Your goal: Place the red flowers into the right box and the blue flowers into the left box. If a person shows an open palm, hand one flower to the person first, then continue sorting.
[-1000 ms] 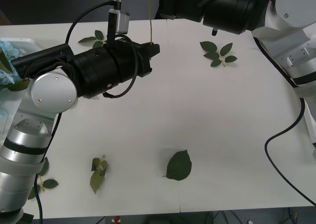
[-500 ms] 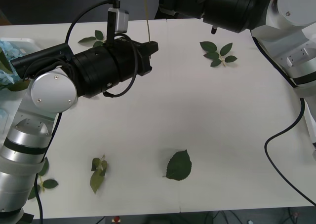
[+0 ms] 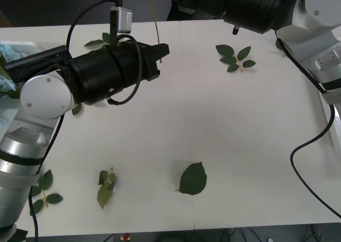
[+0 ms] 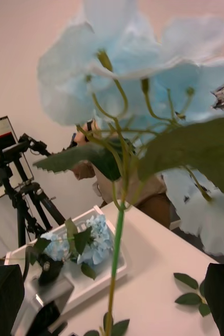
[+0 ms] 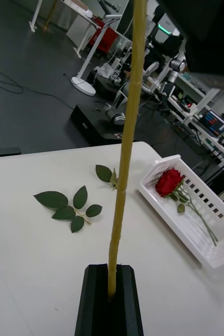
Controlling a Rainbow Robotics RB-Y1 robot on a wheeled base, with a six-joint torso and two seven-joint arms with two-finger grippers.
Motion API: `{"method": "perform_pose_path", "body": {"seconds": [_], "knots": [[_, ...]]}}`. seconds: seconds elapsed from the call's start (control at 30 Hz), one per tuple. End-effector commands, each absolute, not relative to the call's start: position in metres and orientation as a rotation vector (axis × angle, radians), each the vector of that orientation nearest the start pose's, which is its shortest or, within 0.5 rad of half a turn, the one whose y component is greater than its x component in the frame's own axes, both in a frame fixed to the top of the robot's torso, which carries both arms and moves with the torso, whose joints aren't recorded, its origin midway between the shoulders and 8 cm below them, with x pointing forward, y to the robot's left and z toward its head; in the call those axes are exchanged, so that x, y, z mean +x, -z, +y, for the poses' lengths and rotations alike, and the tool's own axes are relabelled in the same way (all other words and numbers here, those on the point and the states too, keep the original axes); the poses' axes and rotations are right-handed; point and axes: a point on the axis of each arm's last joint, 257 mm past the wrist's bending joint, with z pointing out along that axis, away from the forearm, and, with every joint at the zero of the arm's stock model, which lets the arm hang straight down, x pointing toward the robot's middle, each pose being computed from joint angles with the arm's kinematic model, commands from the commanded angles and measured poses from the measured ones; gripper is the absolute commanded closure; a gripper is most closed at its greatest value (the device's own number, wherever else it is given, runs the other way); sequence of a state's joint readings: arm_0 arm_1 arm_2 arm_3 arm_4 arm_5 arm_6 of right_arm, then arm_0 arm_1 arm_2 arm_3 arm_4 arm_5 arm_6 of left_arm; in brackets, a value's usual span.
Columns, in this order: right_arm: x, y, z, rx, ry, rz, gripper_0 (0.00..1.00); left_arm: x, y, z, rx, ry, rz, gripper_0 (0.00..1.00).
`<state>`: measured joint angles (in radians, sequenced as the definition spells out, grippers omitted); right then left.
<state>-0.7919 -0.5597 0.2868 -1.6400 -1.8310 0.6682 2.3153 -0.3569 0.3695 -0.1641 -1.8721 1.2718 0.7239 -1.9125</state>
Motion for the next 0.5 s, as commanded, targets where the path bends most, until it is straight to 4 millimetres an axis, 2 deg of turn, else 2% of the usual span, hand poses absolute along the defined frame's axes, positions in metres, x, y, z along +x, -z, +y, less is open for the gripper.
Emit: {"method": "perform_pose_path", "body": {"seconds": [0.03,0.1,0.2,0.23,0.27,0.37,0.4,0.43,0.5], "knots": [[0.504,-0.096,0.015,-0.956,-0.889,1.276,0.0,0.509,0.012,0.06,0.513,0.896,1.557,1.0],[0.508,-0.081,0.005,-0.992,-0.882,1.324,0.0,0.51,0.013,0.087,0.52,0.868,1.593,1.0],[0.512,-0.059,-0.018,-1.056,-0.862,1.397,0.0,0.507,0.019,0.138,0.523,0.811,1.675,1.0],[0.512,-0.055,-0.022,-1.071,-0.857,1.409,0.0,0.505,0.02,0.148,0.52,0.803,1.692,1.0],[0.511,-0.046,-0.031,-1.118,-0.826,1.426,0.0,0.501,0.026,0.17,0.505,0.792,1.729,1.0],[0.507,-0.031,-0.047,-1.219,-0.751,1.435,0.0,0.489,0.037,0.207,0.468,0.78,1.795,1.0],[0.502,-0.022,-0.058,-1.283,-0.717,1.449,0.0,0.481,0.045,0.234,0.444,0.752,1.842,1.0],[0.5,-0.017,-0.062,-1.306,-0.704,1.456,0.0,0.477,0.05,0.245,0.436,0.74,1.866,1.0],[0.496,-0.009,-0.078,-1.381,-0.651,1.466,0.0,0.464,0.059,0.286,0.39,0.683,1.928,1.0]]}}
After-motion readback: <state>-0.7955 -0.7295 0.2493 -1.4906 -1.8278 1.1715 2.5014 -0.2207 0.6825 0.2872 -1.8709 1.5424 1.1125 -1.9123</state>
